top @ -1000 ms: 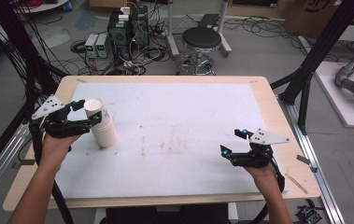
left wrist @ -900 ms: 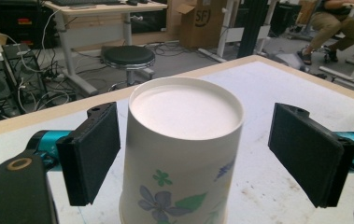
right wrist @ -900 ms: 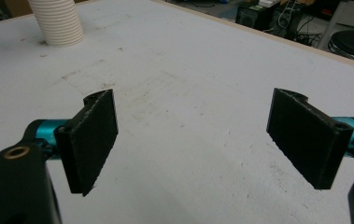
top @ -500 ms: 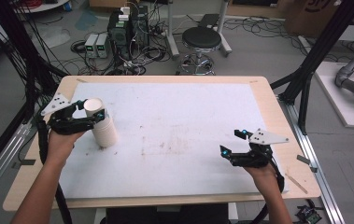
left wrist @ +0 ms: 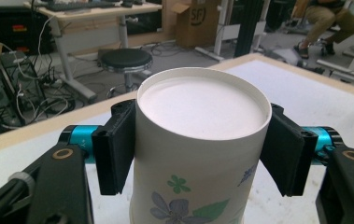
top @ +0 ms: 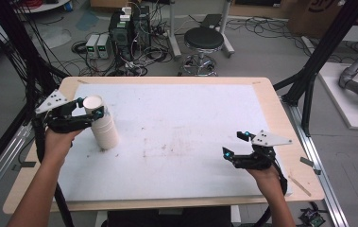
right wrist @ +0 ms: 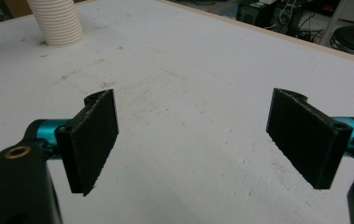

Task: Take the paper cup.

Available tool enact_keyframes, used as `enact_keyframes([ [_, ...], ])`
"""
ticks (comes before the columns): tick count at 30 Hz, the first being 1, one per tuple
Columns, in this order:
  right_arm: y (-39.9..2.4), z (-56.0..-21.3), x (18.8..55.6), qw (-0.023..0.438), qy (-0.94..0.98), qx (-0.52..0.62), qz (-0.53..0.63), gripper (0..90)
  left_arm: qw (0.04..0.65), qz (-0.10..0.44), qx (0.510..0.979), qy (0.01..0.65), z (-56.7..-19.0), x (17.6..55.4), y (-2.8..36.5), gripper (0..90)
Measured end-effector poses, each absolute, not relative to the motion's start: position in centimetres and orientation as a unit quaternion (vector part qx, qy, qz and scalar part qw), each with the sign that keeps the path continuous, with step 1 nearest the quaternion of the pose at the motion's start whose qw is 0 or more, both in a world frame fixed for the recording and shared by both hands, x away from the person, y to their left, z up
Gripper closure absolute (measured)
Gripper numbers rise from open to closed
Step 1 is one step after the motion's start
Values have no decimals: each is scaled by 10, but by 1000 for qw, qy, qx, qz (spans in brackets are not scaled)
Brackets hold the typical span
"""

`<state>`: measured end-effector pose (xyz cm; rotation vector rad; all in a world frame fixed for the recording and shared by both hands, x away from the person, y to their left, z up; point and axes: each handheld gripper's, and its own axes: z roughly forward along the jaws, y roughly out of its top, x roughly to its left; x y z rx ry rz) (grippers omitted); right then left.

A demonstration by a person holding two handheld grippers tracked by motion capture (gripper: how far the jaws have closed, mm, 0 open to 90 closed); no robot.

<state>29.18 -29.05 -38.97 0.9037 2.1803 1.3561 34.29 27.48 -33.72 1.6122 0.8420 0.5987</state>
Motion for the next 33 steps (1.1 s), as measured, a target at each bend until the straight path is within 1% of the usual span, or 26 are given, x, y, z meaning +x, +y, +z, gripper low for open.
enact_keyframes([
  [4, -290, -389, 291, 206, 783, 327, 488, 169, 583, 262, 683, 353, -325, 342, 276, 337],
  [5, -291, -389, 291, 205, 783, 326, 488, 168, 592, 261, 678, 349, -317, 340, 276, 337],
  [12, -293, -390, 292, 207, 780, 328, 491, 169, 619, 265, 662, 329, -291, 336, 276, 339],
  [20, -293, -388, 291, 205, 775, 329, 500, 168, 650, 302, 630, 297, -261, 322, 264, 341],
  [23, -292, -388, 291, 206, 775, 329, 499, 168, 669, 286, 627, 278, -257, 319, 255, 341],
  [24, -292, -388, 291, 208, 774, 329, 499, 169, 673, 277, 634, 263, -257, 316, 245, 341],
  [26, -292, -388, 291, 208, 773, 330, 500, 168, 673, 269, 639, 256, -258, 316, 240, 342],
  [33, -289, -387, 291, 207, 778, 319, 500, 168, 679, 216, 664, 228, -277, 318, 207, 343],
])
